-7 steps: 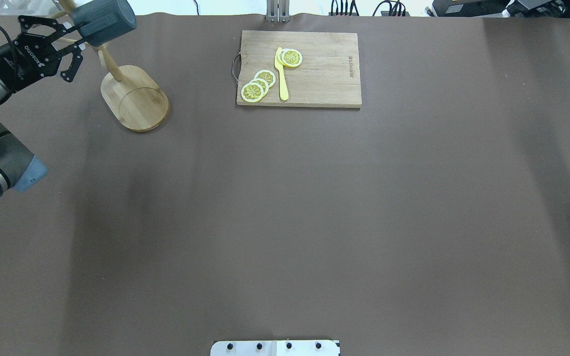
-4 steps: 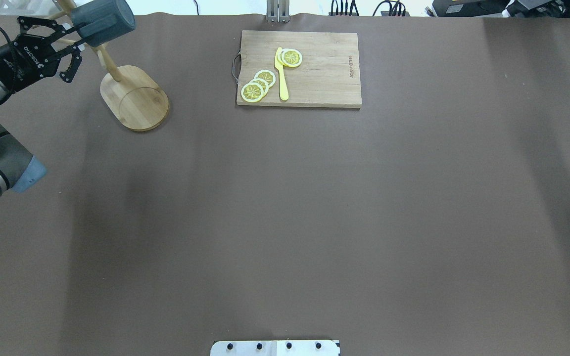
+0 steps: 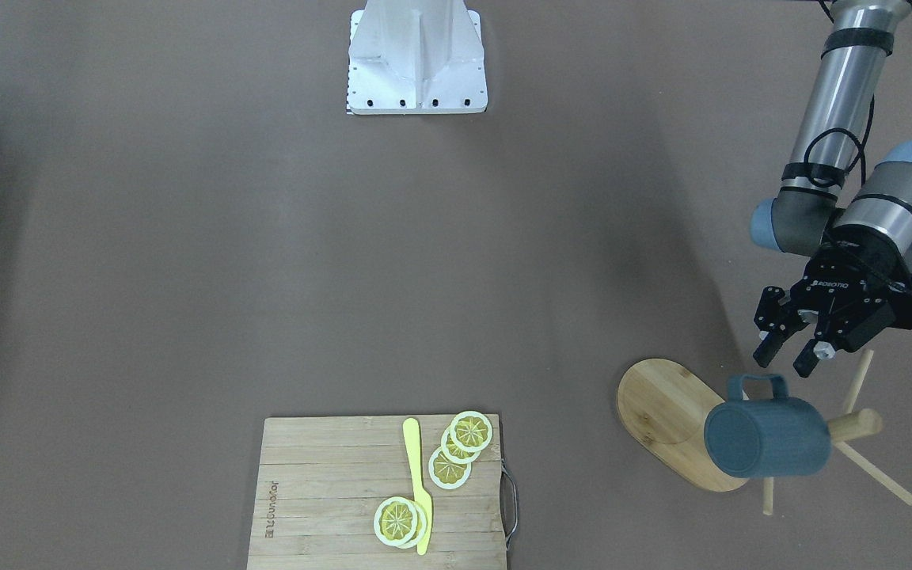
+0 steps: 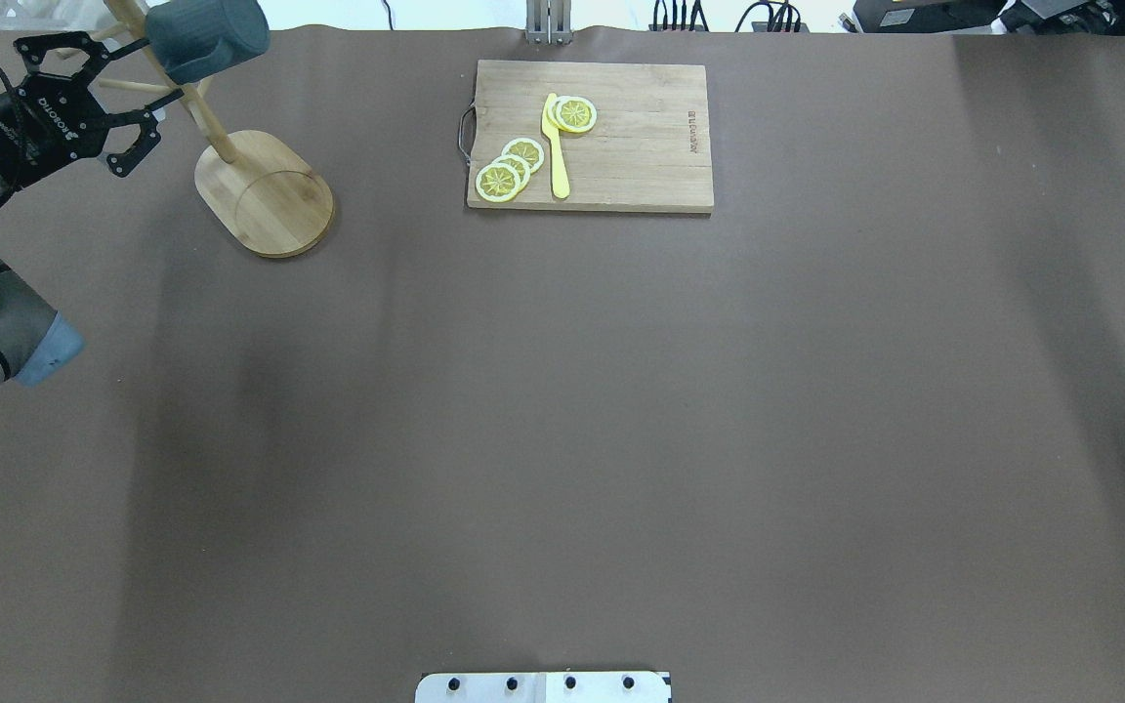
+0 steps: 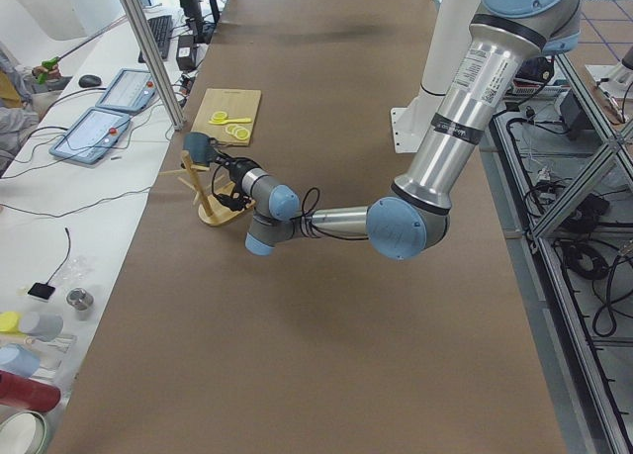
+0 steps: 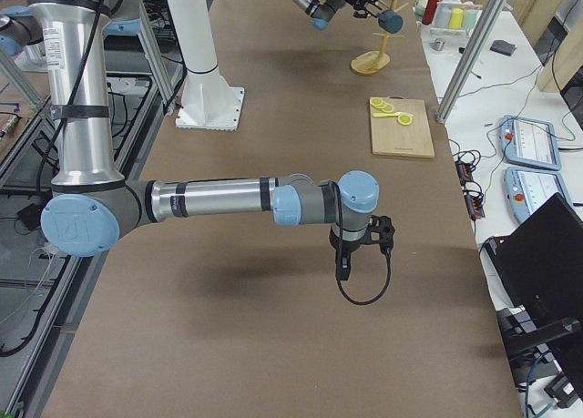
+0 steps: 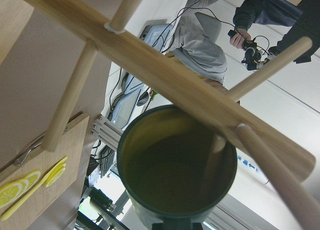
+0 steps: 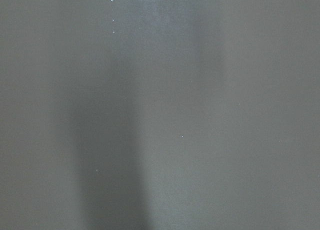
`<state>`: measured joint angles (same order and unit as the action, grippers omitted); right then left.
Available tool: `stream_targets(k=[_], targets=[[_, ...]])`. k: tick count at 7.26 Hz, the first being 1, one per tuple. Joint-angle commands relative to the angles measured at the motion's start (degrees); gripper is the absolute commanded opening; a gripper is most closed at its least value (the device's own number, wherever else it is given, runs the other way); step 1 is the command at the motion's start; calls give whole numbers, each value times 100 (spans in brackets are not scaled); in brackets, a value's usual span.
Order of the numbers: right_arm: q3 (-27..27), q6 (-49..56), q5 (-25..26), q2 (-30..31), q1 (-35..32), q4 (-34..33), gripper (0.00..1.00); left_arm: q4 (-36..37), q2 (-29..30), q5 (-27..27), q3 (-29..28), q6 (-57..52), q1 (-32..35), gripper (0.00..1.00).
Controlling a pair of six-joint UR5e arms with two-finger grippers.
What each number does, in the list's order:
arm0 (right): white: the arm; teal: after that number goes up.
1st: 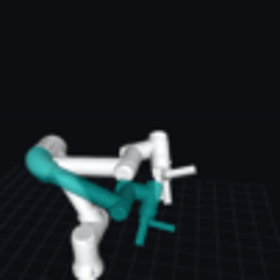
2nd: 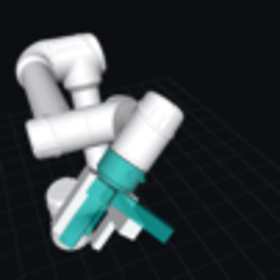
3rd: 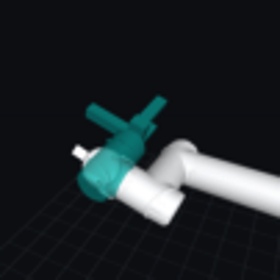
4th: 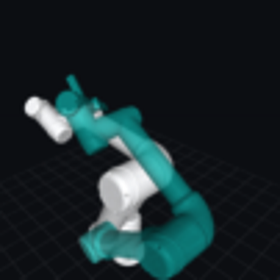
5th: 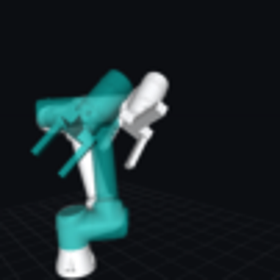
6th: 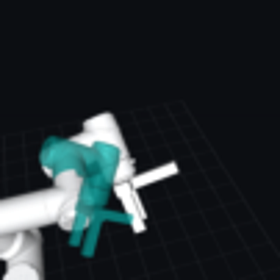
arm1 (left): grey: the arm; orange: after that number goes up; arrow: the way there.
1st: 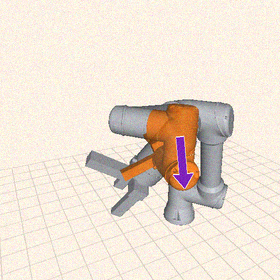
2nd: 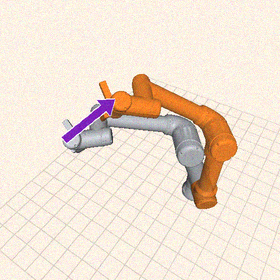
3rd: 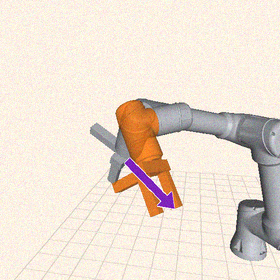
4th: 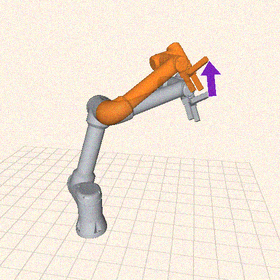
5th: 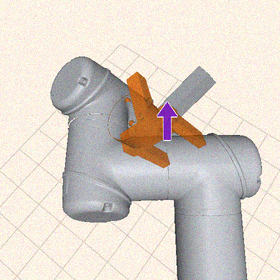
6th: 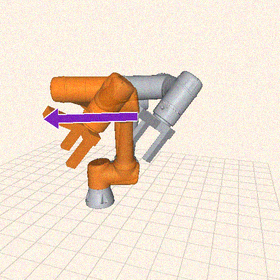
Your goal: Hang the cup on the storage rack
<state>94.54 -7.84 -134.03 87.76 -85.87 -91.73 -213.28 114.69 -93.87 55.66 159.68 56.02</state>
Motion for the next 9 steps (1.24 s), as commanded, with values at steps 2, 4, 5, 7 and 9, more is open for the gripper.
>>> stream_targets(k=[2, 4, 5, 7, 9], targets=[[135, 2, 9, 4, 0, -134, 100, -3, -217, -18, 268, -15, 14, 75], [135, 2, 18, 4, -18, -126, 100, -47, -761, -53, 855, -461, 40, 84], [135, 2, 9, -4, -18, -125, 100, -64, -982, -96, 1076, -925, 49, 86], [135, 11, 18, -5, -18, -117, 100, -30, -1124, -271, 1175, -1988, 328, 88], [117, 11, 26, -5, -9, -99, 100, 93, -1212, -615, 1175, -3094, 646, 90]])
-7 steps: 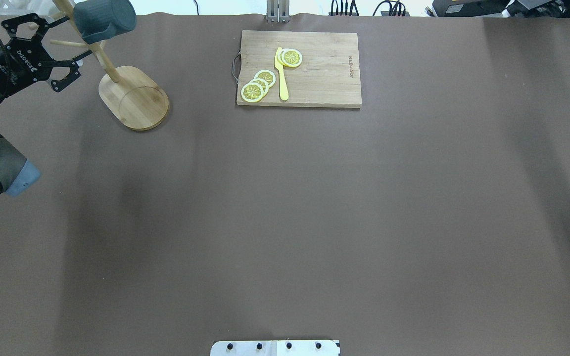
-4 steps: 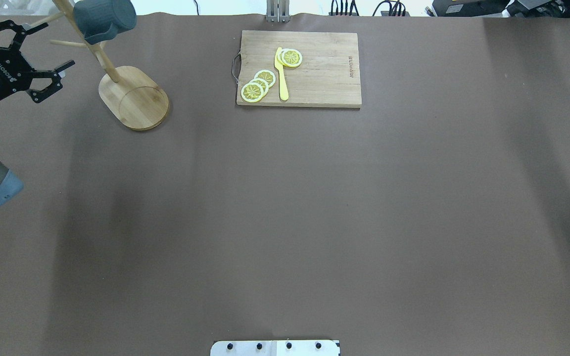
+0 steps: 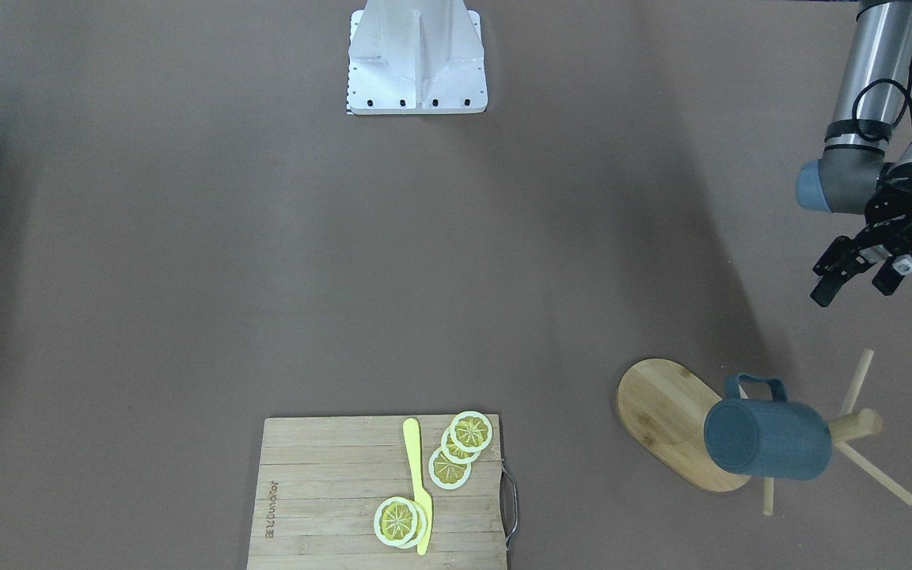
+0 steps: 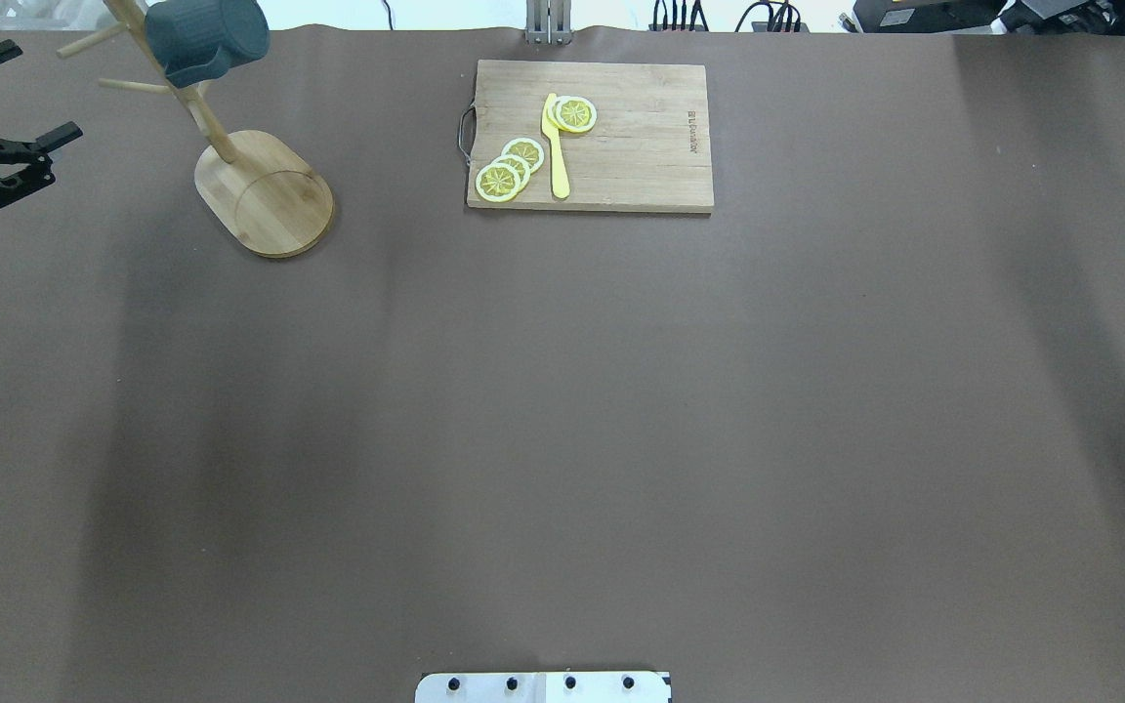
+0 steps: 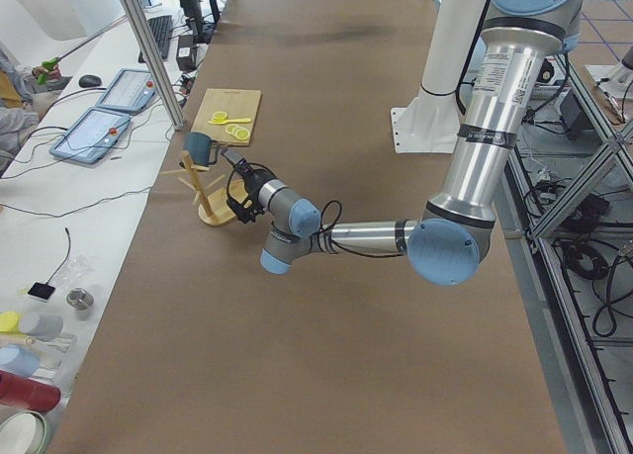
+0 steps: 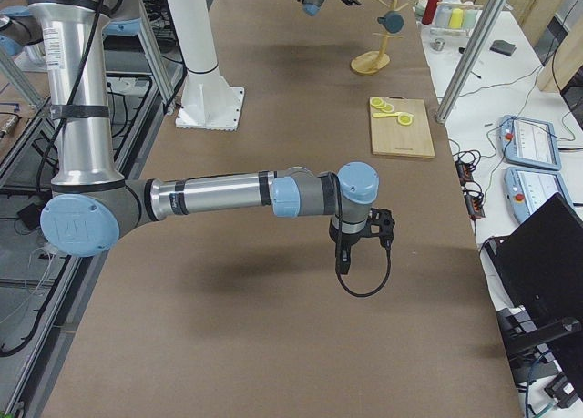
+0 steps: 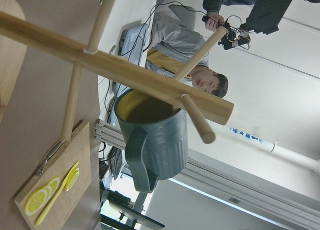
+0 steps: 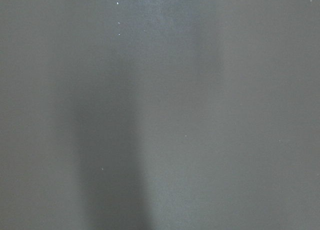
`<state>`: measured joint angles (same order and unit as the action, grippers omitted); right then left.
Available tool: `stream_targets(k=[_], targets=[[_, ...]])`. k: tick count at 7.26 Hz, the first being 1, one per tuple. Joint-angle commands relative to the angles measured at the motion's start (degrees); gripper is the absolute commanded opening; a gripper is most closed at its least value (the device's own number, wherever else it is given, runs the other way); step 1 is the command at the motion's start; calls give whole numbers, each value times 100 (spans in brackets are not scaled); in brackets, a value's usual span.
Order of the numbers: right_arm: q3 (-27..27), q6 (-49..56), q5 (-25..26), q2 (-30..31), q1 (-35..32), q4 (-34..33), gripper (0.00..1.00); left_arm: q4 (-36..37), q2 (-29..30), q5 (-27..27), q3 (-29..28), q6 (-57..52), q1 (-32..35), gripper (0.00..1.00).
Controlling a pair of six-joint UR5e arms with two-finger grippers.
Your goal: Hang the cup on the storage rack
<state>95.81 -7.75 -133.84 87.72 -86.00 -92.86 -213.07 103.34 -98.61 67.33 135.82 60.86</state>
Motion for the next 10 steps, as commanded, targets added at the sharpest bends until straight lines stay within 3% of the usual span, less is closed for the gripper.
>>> stream_targets(k=[1, 4, 6, 10], targets=[[-10, 1, 7, -9, 4, 39, 100, 247, -234, -140, 25, -1472, 294, 93], [-10, 10, -10, -27, -22, 40, 100, 1019, -341, -149, 87, -3678, 557, 96], [-10, 10, -1, -27, -22, 40, 100, 2010, -515, -175, 305, -5802, 787, 96], [-80, 10, 7, -18, -22, 40, 100, 4154, -543, -1351, 544, -8154, 1674, 97]])
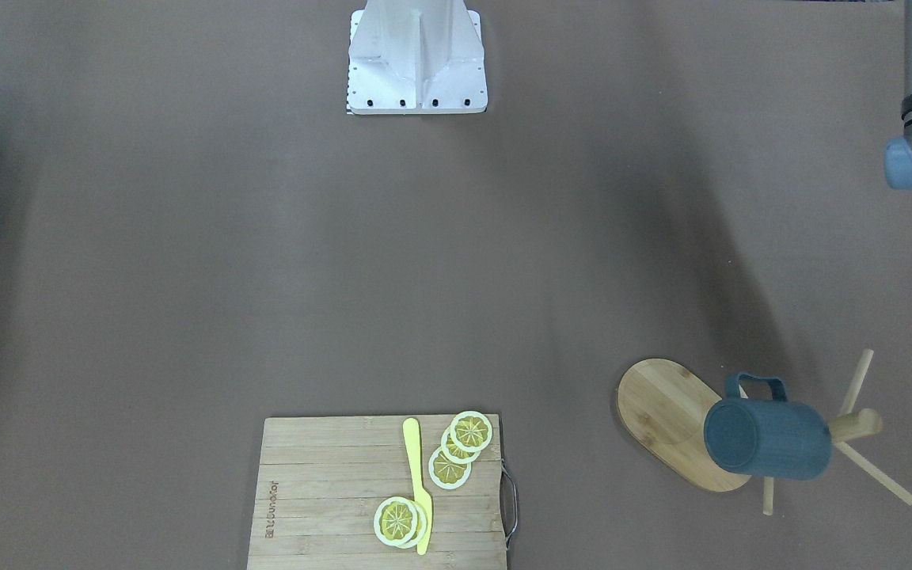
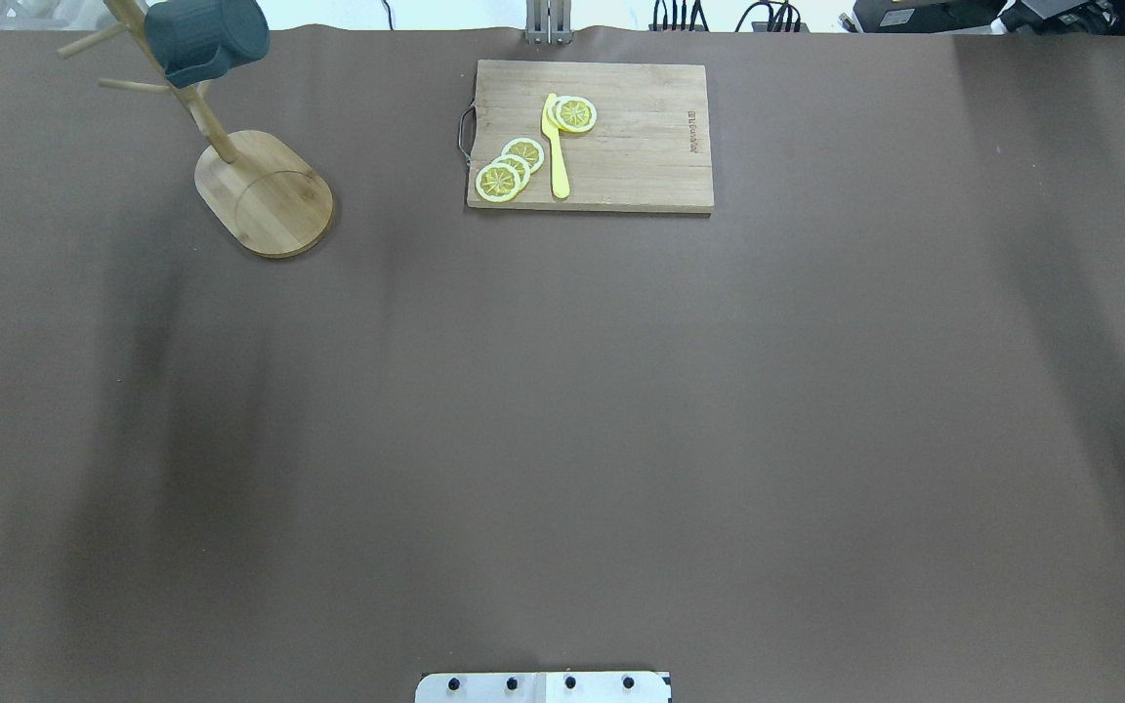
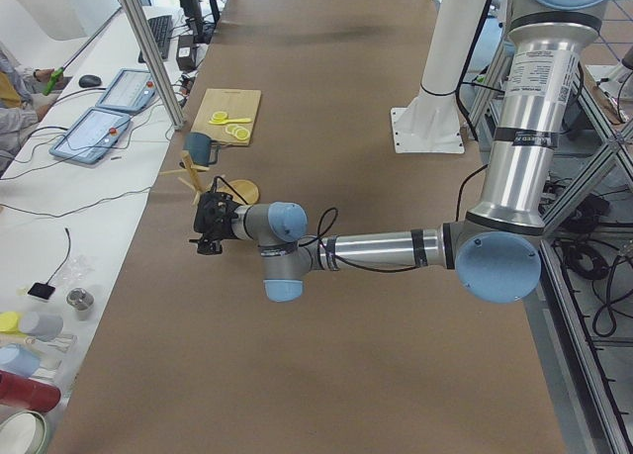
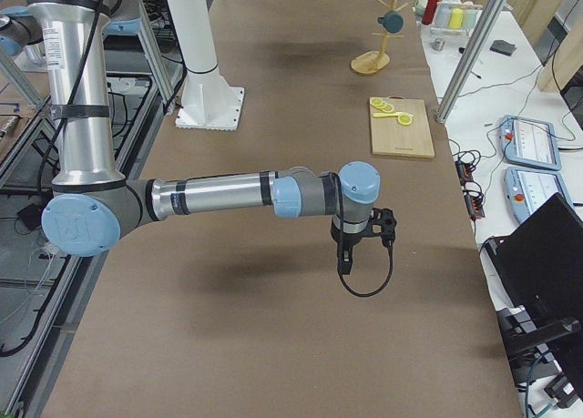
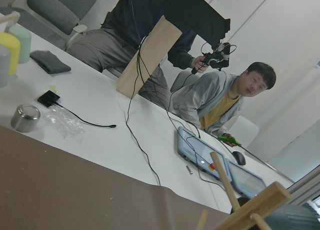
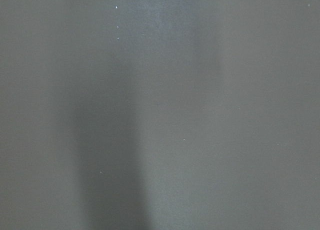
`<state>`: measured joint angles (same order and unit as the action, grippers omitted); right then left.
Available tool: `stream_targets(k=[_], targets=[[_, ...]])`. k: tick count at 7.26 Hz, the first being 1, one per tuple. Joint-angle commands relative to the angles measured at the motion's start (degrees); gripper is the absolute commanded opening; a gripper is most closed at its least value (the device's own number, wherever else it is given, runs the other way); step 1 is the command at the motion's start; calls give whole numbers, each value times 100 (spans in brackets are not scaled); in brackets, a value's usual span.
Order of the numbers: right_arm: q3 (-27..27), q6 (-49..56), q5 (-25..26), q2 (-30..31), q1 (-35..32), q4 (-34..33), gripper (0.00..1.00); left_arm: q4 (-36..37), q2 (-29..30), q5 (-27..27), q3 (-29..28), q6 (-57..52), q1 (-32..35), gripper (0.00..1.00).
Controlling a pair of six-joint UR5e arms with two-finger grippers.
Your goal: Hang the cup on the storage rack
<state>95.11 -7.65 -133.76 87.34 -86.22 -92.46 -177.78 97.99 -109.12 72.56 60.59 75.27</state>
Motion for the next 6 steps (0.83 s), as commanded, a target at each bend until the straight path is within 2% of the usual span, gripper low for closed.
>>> stream_targets(k=[1, 3, 6], targets=[[-27, 0, -1, 20, 0, 0, 100, 1196, -121, -729, 22, -1115, 460, 97], [8, 17, -18, 20, -70, -9, 100, 2468, -149, -1573, 344, -1286, 803, 97], [-18, 26, -18, 46, -114, -17, 100, 5707, -456, -1787, 1941, -3126, 849, 97]])
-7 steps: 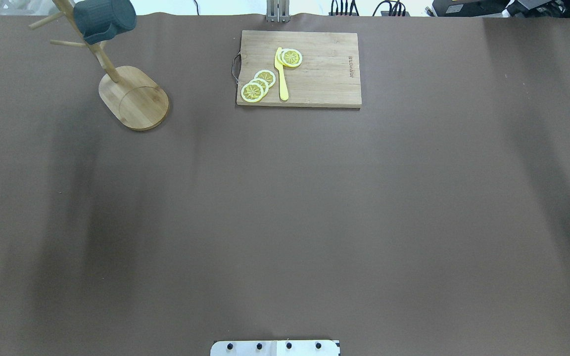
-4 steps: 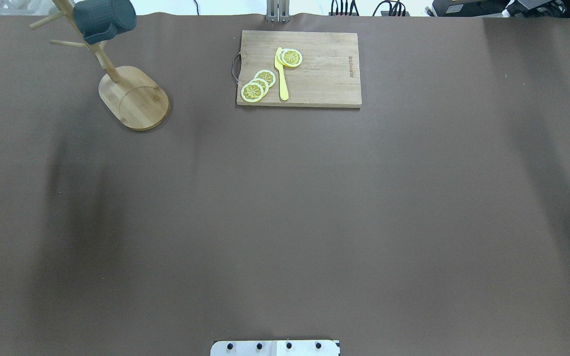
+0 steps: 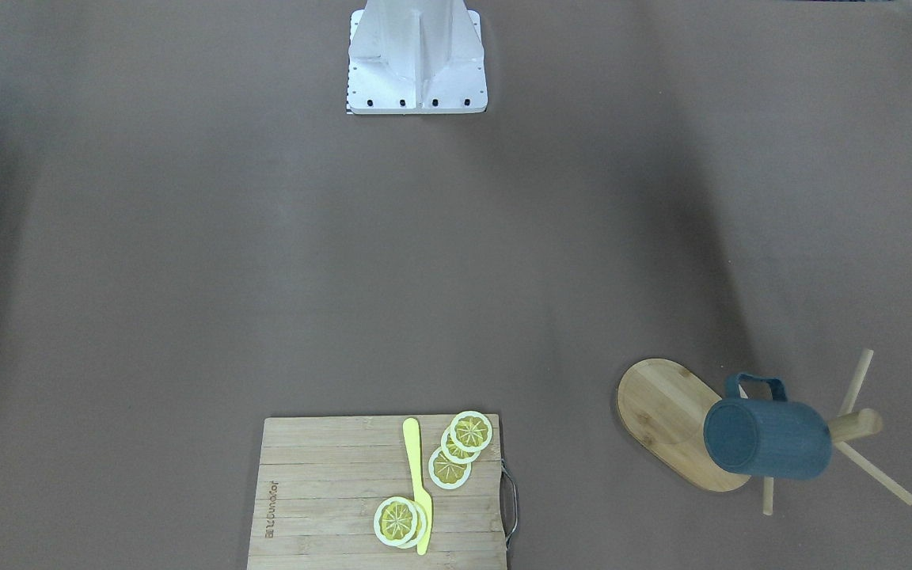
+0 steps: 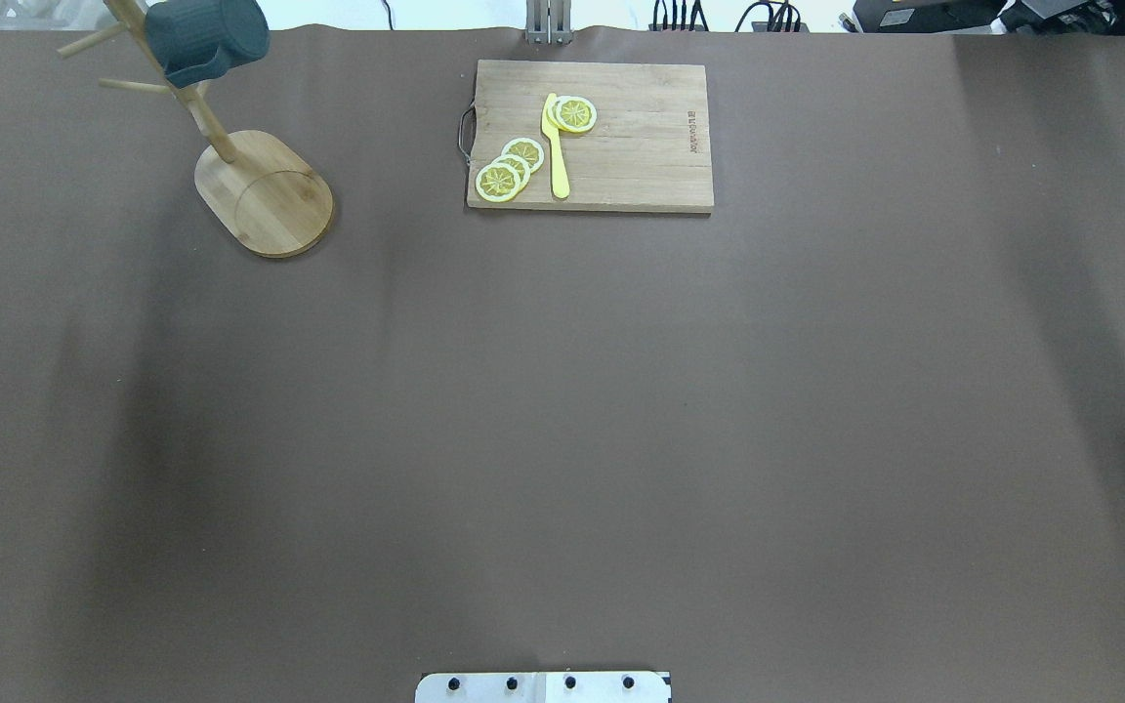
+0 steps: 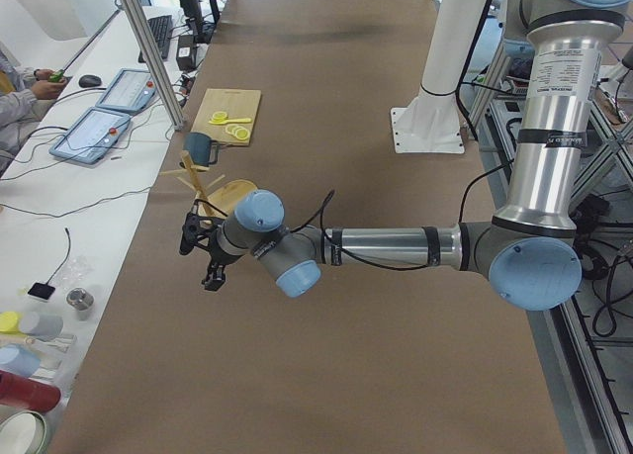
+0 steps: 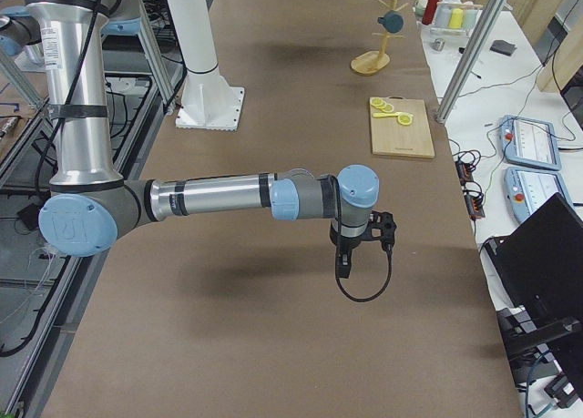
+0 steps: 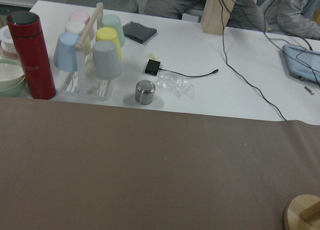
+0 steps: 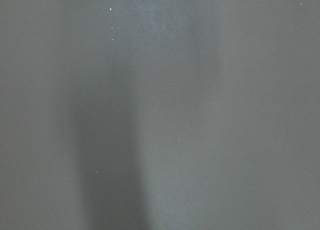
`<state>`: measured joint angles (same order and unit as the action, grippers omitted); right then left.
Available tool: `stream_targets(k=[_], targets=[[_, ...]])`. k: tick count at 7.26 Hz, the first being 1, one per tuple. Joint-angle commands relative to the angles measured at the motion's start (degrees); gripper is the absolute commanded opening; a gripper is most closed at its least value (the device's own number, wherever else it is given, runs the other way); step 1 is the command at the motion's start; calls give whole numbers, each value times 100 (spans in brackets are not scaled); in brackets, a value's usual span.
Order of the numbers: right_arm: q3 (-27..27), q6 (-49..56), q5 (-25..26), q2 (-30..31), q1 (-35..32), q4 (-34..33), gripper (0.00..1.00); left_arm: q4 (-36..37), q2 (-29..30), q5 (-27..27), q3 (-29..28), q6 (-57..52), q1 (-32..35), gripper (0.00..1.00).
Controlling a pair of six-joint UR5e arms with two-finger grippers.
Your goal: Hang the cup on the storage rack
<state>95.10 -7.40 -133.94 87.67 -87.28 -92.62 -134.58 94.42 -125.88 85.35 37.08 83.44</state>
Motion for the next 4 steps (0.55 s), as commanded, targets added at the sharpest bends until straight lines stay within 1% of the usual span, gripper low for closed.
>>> stream_targets(k=[1, 2, 3, 4], targets=[[-9, 10, -9, 65, -8, -2, 100, 2087, -160, -243, 971, -1120, 32, 97], [-18, 19, 8, 66, -8, -2, 100, 2172, -387, -479, 1070, -1141, 23, 97], [-27, 37, 61, 92, -8, -28, 100, 2173, -564, -830, 1054, -1150, 32, 97], [-18, 46, 70, 188, -8, -19, 100, 2217, -661, -1042, 1019, -1402, 23, 97]])
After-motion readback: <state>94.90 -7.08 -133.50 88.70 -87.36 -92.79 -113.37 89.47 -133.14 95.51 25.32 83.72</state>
